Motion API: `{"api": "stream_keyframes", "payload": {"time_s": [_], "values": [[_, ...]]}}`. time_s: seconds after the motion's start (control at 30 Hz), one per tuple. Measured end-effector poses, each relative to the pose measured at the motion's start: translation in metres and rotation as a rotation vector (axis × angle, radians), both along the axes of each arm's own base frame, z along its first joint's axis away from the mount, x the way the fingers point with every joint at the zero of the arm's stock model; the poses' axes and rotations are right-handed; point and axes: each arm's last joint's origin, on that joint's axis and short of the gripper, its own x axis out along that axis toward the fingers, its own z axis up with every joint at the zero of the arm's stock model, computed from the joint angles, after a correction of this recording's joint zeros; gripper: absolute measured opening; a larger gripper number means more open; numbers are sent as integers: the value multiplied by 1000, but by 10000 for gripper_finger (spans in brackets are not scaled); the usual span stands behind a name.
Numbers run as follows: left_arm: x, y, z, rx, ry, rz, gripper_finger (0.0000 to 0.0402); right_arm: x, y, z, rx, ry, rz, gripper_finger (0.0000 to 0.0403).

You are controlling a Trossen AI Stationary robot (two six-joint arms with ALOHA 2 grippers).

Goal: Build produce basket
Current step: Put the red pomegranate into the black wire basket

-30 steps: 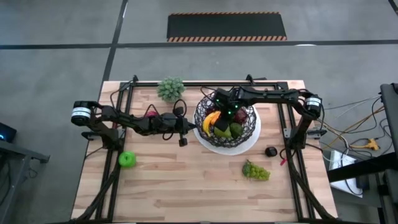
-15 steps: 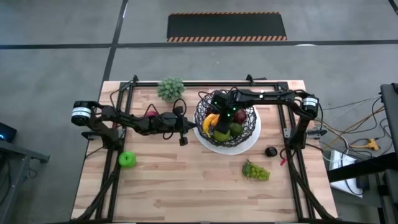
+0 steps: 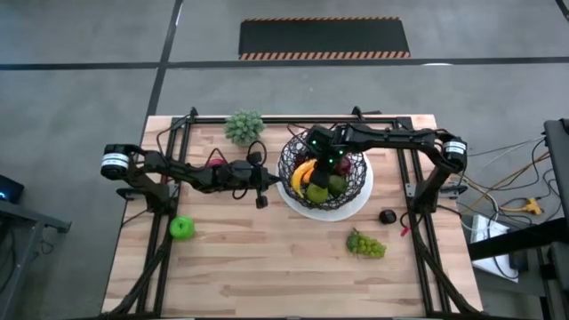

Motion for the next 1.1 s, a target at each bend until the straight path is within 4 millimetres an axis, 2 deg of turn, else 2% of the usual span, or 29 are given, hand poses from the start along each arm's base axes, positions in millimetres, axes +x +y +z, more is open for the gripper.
{"api": "stream_keyframes", "payload": {"time_s": [0.13,0.3,0.43,0.57,0.7,0.9,1.1], "values": [[-5,-1,7,-21,0,7,1,-6,3,13,-38,-15,-15,8],[-14,-5,24,-42,-30,4,1,-16,17,41,-149,-73,-18,8],[-22,-15,40,-71,-75,-17,1,-23,42,60,-226,-154,8,8],[-28,-28,51,-103,-109,-55,1,-30,72,72,-312,-250,32,8],[-33,-39,59,-142,-137,-87,1,-39,102,75,-396,-341,70,8],[-47,-44,66,-262,-119,-51,1,-56,134,64,-445,-502,129,8],[-65,-40,65,-353,48,169,1,-75,149,50,-433,-655,151,8]]}}
